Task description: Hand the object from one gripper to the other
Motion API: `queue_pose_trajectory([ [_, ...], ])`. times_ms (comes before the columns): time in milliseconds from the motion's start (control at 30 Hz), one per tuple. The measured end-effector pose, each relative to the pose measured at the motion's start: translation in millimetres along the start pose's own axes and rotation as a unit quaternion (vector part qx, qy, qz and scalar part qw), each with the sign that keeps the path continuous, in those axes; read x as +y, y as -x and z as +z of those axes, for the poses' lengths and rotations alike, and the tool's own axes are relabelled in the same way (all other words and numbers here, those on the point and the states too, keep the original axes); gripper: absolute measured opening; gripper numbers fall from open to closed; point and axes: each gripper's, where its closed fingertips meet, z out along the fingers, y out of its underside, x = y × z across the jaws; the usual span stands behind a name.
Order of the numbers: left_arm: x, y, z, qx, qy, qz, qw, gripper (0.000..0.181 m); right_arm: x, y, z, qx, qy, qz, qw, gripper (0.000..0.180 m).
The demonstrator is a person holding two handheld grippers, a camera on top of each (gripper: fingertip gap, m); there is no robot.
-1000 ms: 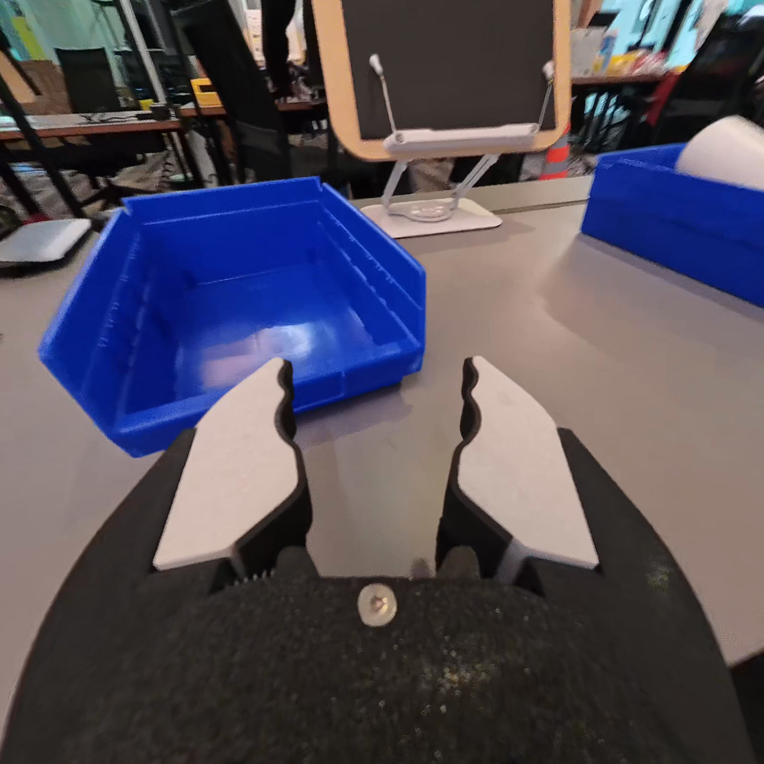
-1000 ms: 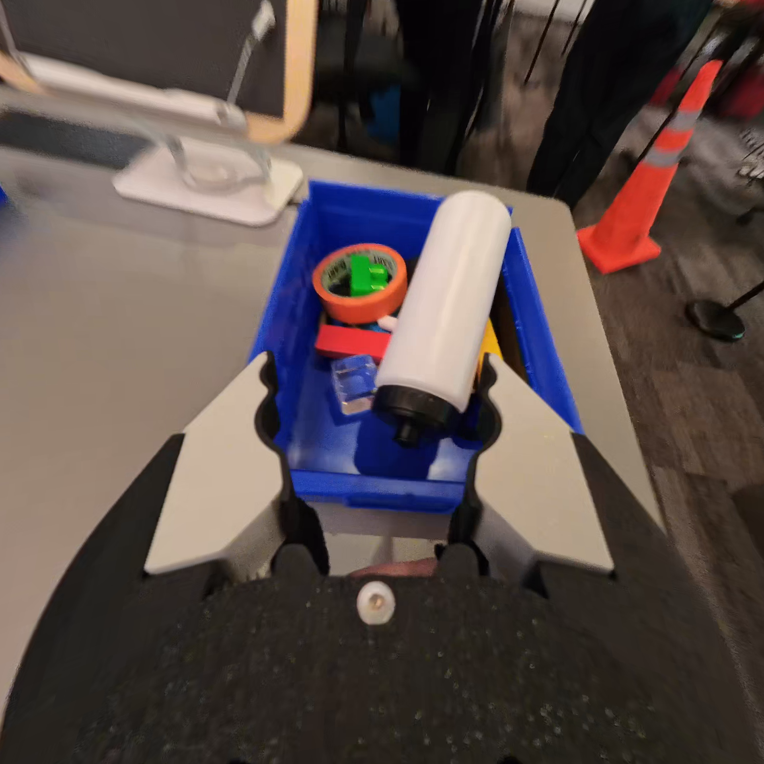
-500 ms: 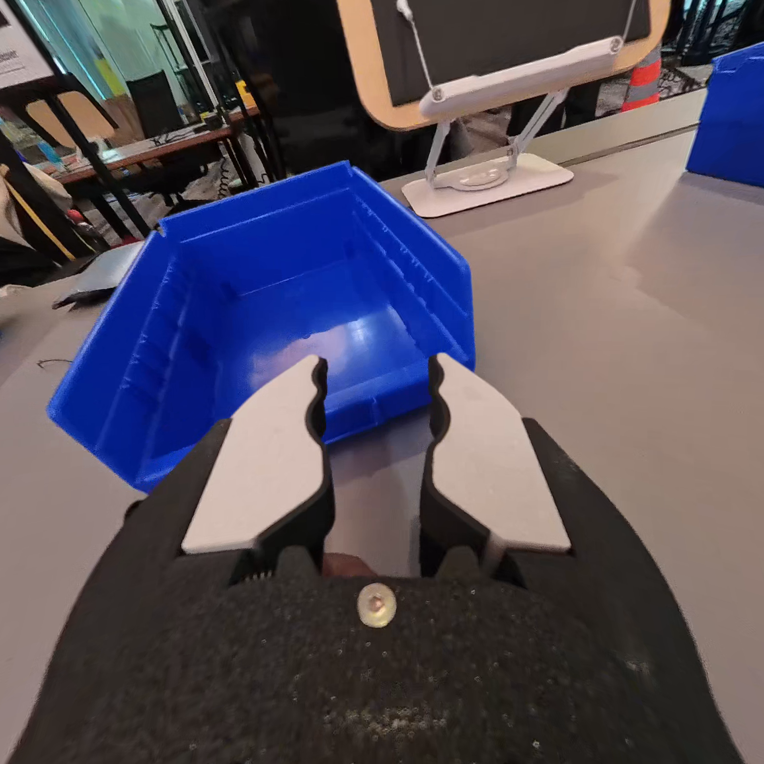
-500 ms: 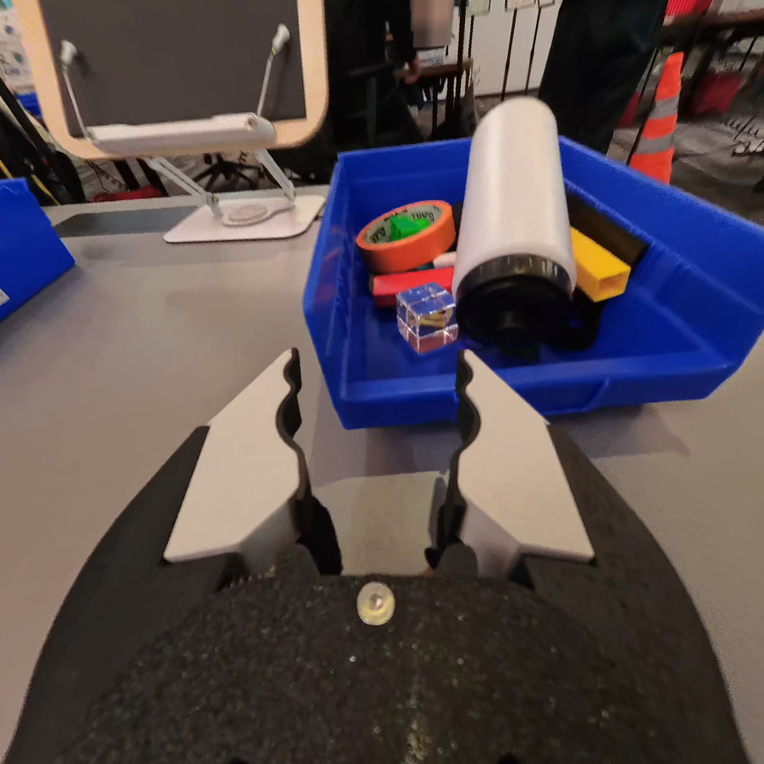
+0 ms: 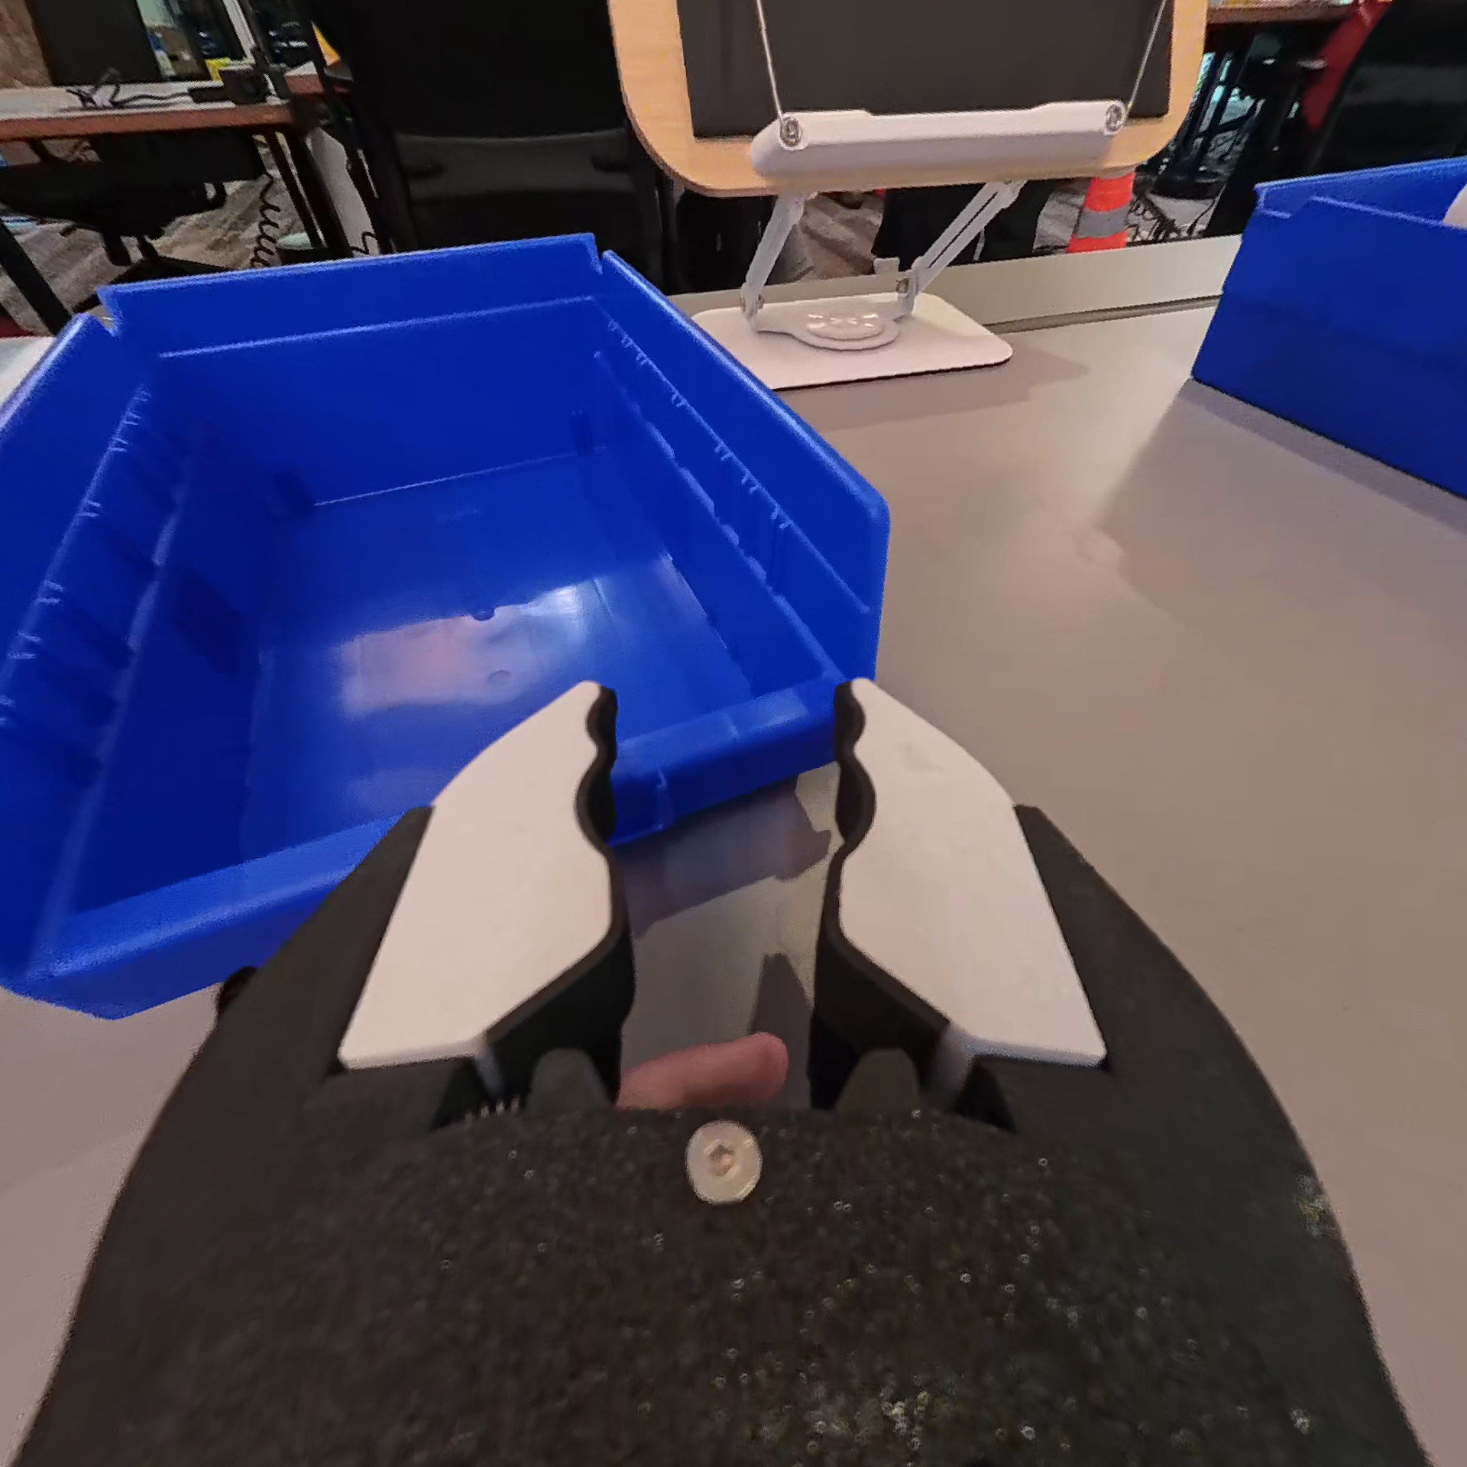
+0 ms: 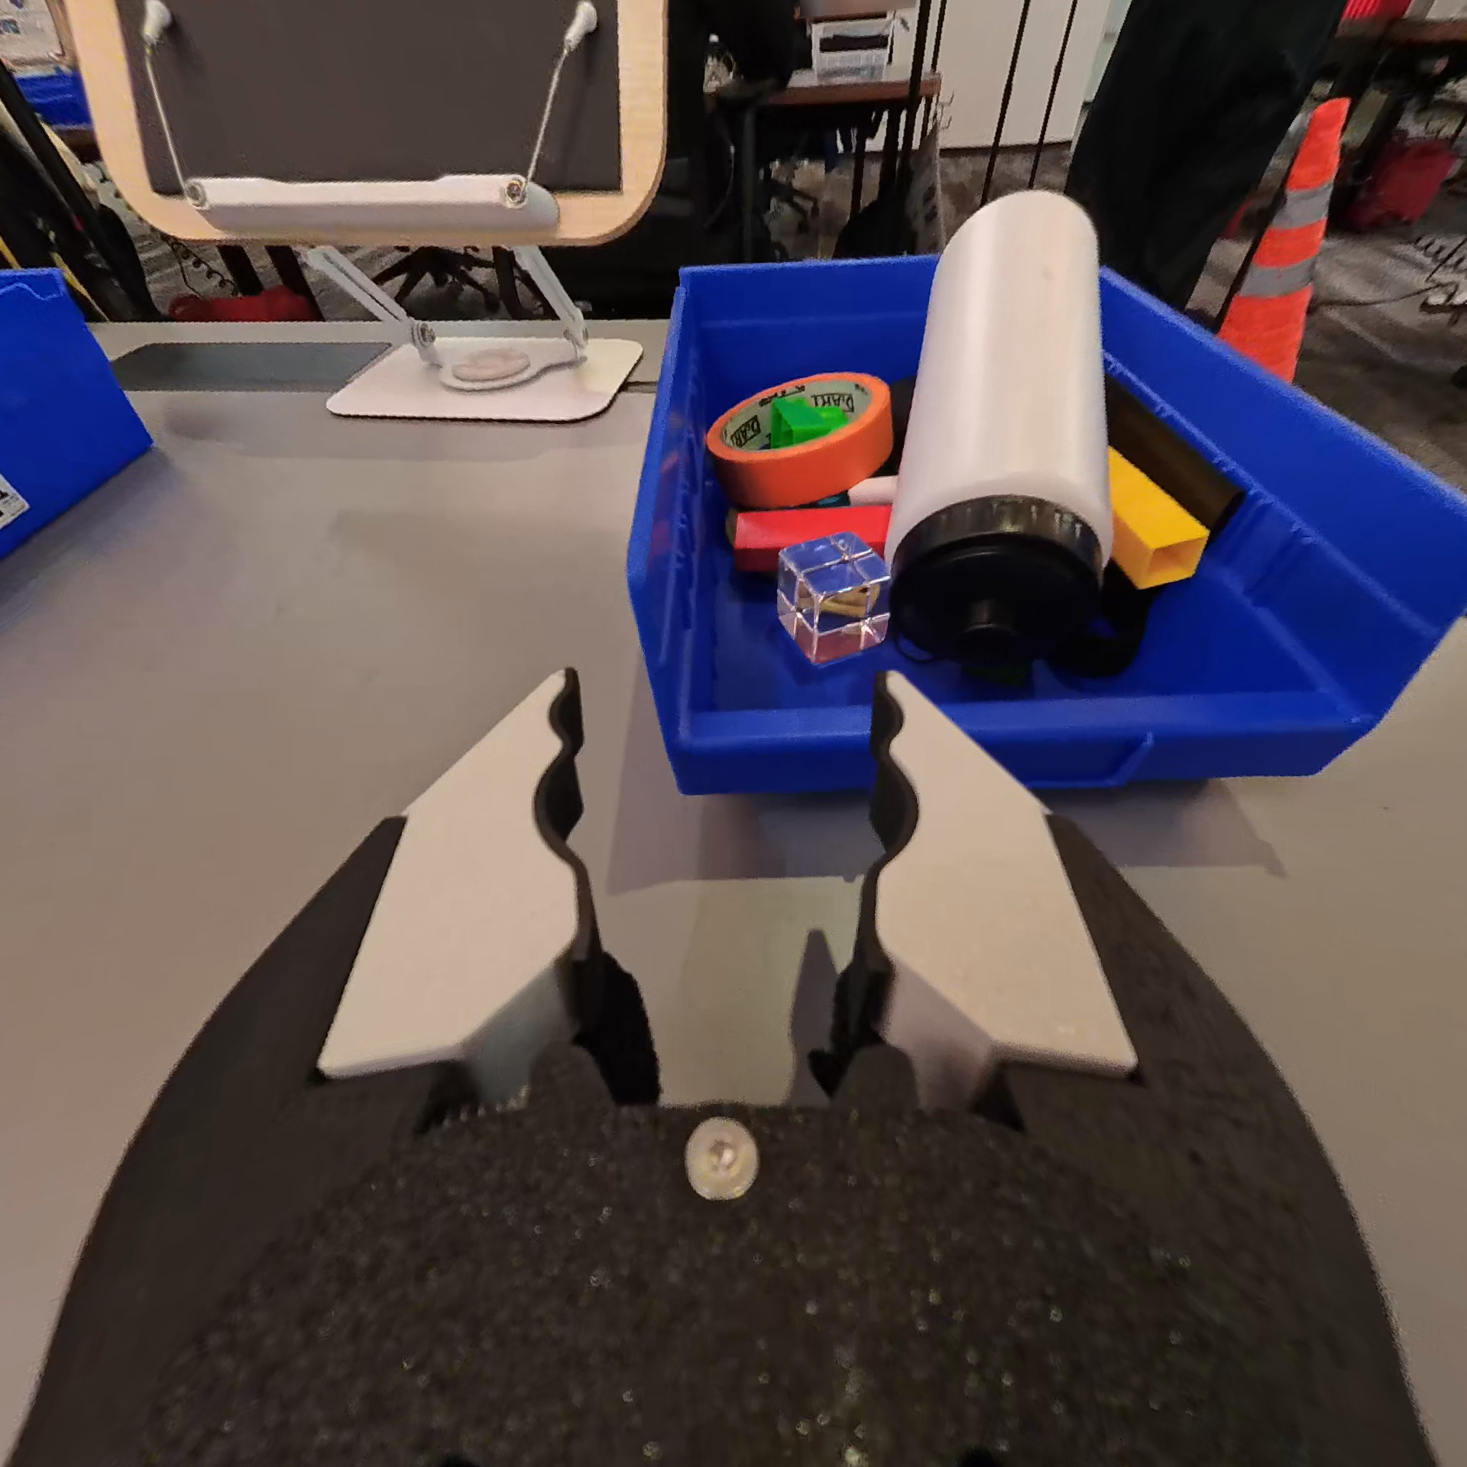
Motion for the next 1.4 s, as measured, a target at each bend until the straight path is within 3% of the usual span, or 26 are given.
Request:
queue_pose_trajectory([
  [533,-4.3,-34.6,6.4,0.026,-0.013,0.079,0.996,0.068,20.3,50.8,44.0,-0.060,0.077,-0.033,0.995,0.077],
  [633,-0.5,-42.5,7.8,0.040,-0.003,0.078,0.996,0.071,22.8,50.8,42.3,-0.053,0.084,-0.052,0.994,0.074],
  [833,1.8,-52.8,8.2,0.042,0.001,0.105,0.994,0.073,19.4,90.4,29.3,-0.152,0.080,-0.011,0.985,0.066],
  [967,-1.0,-60.6,10.2,0.049,-0.002,0.101,0.994,0.072,-4.5,81.9,25.3,-0.083,0.034,0.004,0.996,0.060],
  [1067,-2.0,-69.8,13.1,0.063,-0.003,0.095,0.993,0.072,0.2,101.6,32.6,-0.101,0.054,0.025,0.993,0.064],
  [1167,-0.3,-82.9,15.2,0.081,0.000,0.104,0.991,0.071,6.6,118.8,32.9,-0.084,0.070,-0.041,0.993,0.068],
  [1333,3.2,-111.3,9.9,0.120,0.001,0.130,0.984,0.071,0.2,170.3,5.0,-0.192,0.047,-0.060,0.978,0.056],
  [1400,11.3,-122.0,9.1,0.134,0.023,0.134,0.982,0.071,-14.4,162.6,-8.0,-0.165,0.015,-0.075,0.983,0.056],
])
